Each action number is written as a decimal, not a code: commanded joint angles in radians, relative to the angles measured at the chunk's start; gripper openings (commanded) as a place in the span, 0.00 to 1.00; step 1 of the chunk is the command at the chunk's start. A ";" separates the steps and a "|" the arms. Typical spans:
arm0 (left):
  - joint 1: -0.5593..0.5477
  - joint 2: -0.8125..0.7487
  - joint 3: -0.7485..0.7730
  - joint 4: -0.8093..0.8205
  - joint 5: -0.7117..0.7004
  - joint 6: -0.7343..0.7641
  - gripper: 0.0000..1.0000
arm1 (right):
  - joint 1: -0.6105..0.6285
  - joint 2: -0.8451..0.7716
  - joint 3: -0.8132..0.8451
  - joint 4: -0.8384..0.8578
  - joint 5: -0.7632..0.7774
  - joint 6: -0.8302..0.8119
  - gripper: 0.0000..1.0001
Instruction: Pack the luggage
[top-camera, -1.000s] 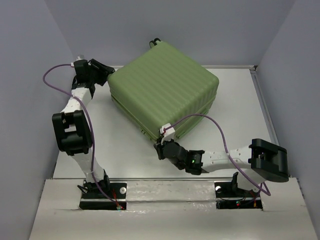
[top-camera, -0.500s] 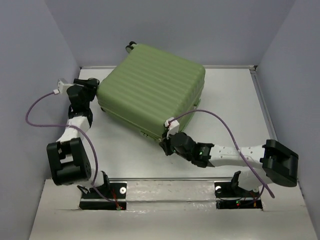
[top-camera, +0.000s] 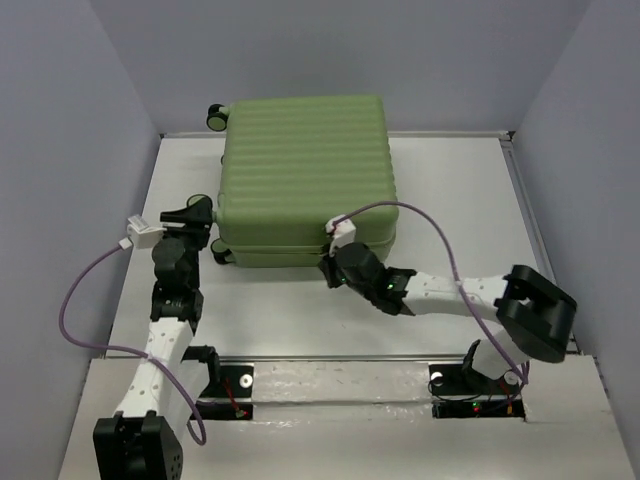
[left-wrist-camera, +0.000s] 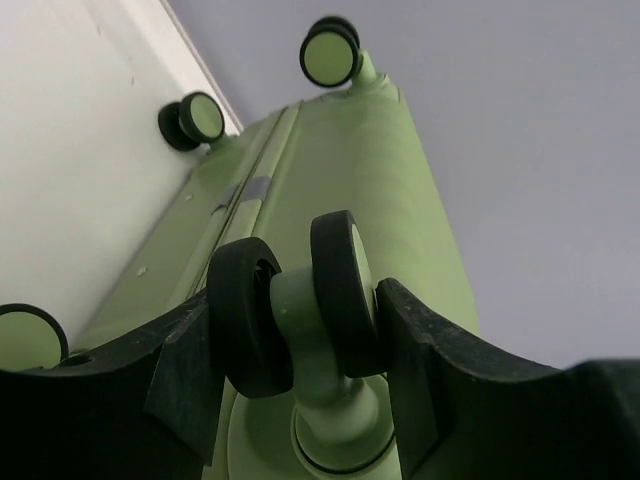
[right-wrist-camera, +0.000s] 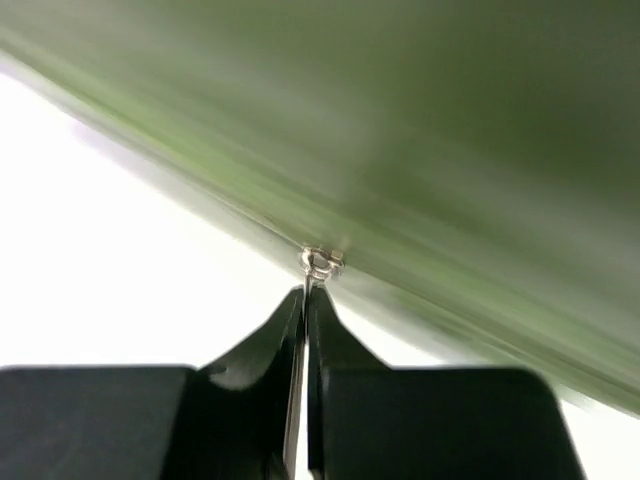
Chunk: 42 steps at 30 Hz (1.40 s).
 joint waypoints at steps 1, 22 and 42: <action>-0.186 -0.092 -0.049 -0.138 0.369 0.147 0.06 | 0.241 0.226 0.181 0.169 -0.159 0.044 0.07; -0.583 -0.266 0.003 -0.375 0.304 0.185 0.06 | 0.176 0.246 0.252 0.195 -0.435 -0.057 0.07; -0.843 0.124 0.409 -0.353 0.130 0.360 0.06 | 0.223 -0.002 -0.193 0.479 -0.192 0.091 0.07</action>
